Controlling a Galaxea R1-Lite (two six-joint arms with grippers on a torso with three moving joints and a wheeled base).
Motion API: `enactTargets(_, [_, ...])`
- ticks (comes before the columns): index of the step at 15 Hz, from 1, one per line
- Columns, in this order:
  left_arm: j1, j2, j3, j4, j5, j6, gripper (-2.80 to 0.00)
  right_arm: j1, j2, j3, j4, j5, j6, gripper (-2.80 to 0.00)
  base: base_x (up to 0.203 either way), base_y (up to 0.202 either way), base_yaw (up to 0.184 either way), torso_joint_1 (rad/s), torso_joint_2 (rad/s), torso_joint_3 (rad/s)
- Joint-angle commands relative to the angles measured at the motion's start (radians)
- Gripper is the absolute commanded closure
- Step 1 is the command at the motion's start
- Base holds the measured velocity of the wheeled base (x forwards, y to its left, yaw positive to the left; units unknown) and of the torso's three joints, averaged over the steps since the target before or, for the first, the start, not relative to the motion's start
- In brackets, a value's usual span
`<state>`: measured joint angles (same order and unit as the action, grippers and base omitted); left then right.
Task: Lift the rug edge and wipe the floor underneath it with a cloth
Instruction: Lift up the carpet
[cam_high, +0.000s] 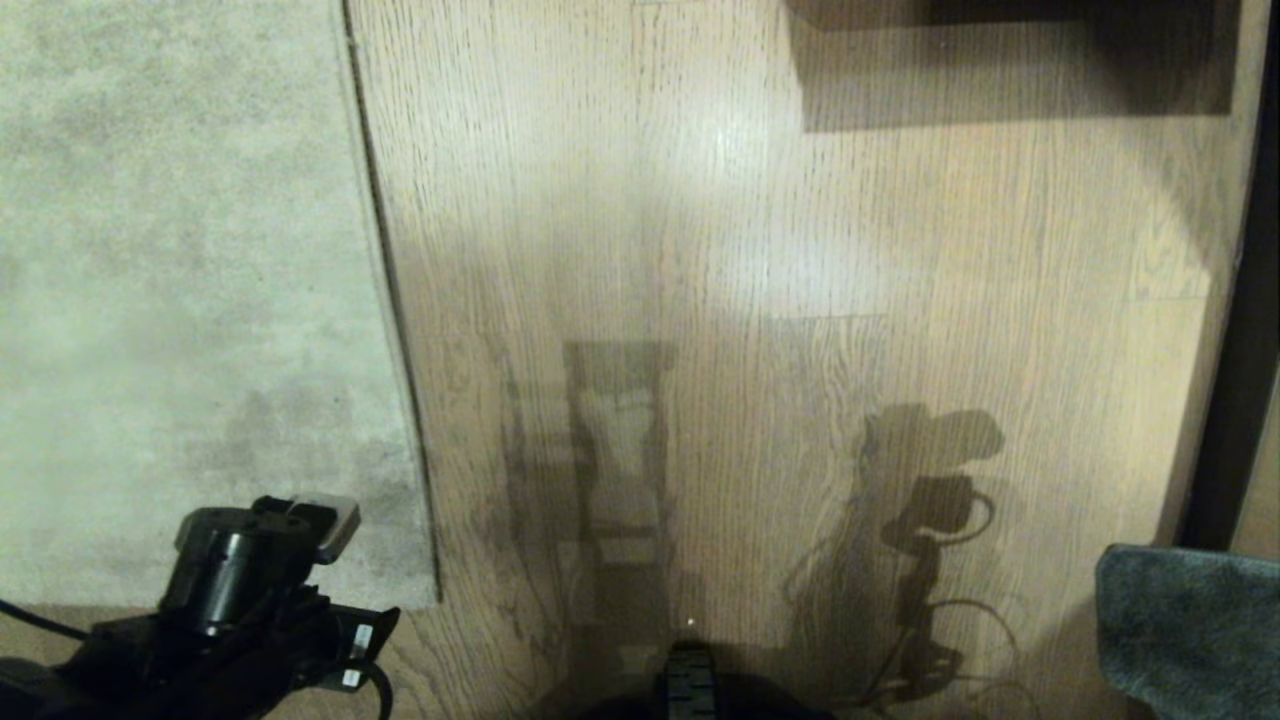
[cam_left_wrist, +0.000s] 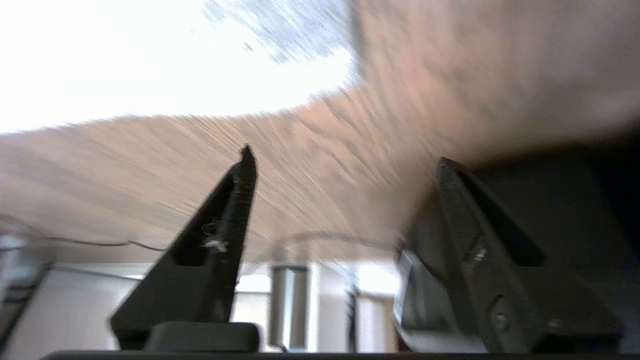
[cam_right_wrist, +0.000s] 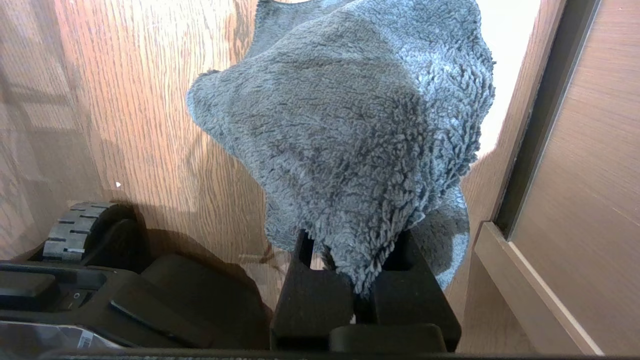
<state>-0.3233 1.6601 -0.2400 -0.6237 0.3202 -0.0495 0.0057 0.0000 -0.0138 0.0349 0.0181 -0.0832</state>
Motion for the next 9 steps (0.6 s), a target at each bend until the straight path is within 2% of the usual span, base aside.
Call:
enactTargets(1, [-0.028, 0.192, 0.027, -0.185, 0.093, -0.01, -2.8, 0.0, 0.0, 0.0, 0.0, 0.0, -0.001, 0.0, 0.0, 0.0, 0.0, 0.0, 0.0, 0.0])
enactTargets(5, [-0.039, 0.391, 0.05, -0.494, 0.248, -0.018, -2.8, 0.0, 0.0, 0.0, 0.0, 0.0, -0.001, 0.0, 0.0, 0.0, 0.0, 0.0, 0.0, 0.0])
enactTargets(9, [-0.019, 0.608, 0.069, -0.82, 0.336, -0.015, -2.8, 0.0, 0.0, 0.0, 0.0, 0.0, -0.001, 0.0, 0.0, 0.0, 0.0, 0.0, 0.0, 0.0])
